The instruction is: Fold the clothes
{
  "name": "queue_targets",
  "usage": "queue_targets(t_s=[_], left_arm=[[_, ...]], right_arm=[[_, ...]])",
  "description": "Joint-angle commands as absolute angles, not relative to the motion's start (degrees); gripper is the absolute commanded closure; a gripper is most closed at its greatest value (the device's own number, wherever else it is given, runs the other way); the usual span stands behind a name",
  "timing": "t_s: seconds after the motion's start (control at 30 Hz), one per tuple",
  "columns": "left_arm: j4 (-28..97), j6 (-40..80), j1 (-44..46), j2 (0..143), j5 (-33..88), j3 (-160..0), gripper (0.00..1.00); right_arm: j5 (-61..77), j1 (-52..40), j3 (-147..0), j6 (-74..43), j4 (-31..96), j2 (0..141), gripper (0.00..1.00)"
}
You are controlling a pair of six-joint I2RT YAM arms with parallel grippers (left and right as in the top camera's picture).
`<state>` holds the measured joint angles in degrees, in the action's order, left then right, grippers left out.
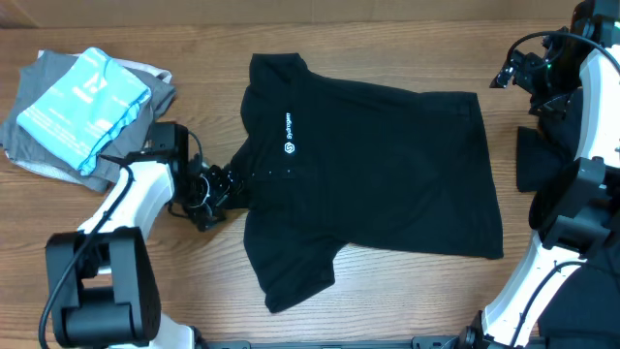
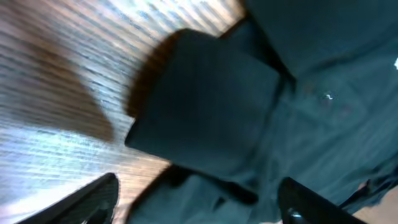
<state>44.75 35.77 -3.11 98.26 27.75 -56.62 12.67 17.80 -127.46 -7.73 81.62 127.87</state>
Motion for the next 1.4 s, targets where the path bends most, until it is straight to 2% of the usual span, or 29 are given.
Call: queue_targets(t_s=[0.0, 0.07, 0.43, 0.53, 0.63, 0.73, 0.83, 0.87, 0.9, 0.97, 1.1, 1.2, 1.3, 1.37], left_arm=[[41.25, 42.92, -3.81, 100.25, 29.47, -54.06, 0.24], [39.44, 44.60, -4.21, 100.36, 29.26, -53.58, 0.28], [38.50, 48.07, -4.49, 100.40, 20.62, -51.90, 0.29], [38.39, 48.05, -4.49, 100.40, 19.42, -51.57, 0.36], [37.91, 48.07, -4.49, 100.40, 19.46, -51.57, 0.47], [37.56, 48.16, -4.49, 100.40, 19.51, -51.57, 0.55], [37.30, 48.53, -4.49, 100.40, 19.51, -51.57, 0.53], [37.12, 48.84, -4.49, 100.38, 19.51, -51.57, 0.48], [36.80, 50.59, -4.49, 100.40, 19.86, -51.57, 0.37], [35.99, 52.25, -4.49, 100.40, 21.56, -51.57, 0.32], [34.83, 56.21, -4.47, 100.38, 22.50, -51.57, 0.30], [34.63, 57.54, -4.23, 100.40, 22.52, -51.57, 0.36], [34.26, 57.98, -3.33, 100.40, 22.46, -51.57, 0.67], [33.91, 58.41, -2.44, 100.40, 22.28, -51.57, 0.74]], right_arm=[[13.06, 17.63, -128.60, -7.92, 81.47, 126.50, 0.00], [13.06, 17.65, -128.60, -7.92, 81.45, 126.50, 0.00], [13.06, 17.63, -128.60, -7.92, 81.47, 126.50, 0.00], [13.06, 17.63, -128.60, -7.94, 81.47, 126.50, 0.00], [13.06, 17.65, -128.60, -7.92, 81.47, 126.50, 0.00], [13.06, 17.65, -128.60, -7.92, 81.47, 126.50, 0.00], [13.06, 17.65, -128.60, -7.92, 81.47, 126.50, 0.00], [13.06, 17.63, -128.60, -7.92, 81.47, 126.50, 0.00], [13.06, 17.63, -128.60, -7.92, 81.47, 126.50, 0.00], [13.06, 17.63, -128.60, -7.94, 81.47, 126.50, 0.00], [13.06, 17.65, -128.60, -7.92, 81.47, 126.50, 0.00], [13.06, 17.63, -128.60, -7.92, 81.47, 126.50, 0.00], [13.06, 17.63, -128.60, -7.92, 81.47, 126.50, 0.00], [13.06, 17.63, -128.60, -7.94, 81.47, 126.50, 0.00]])
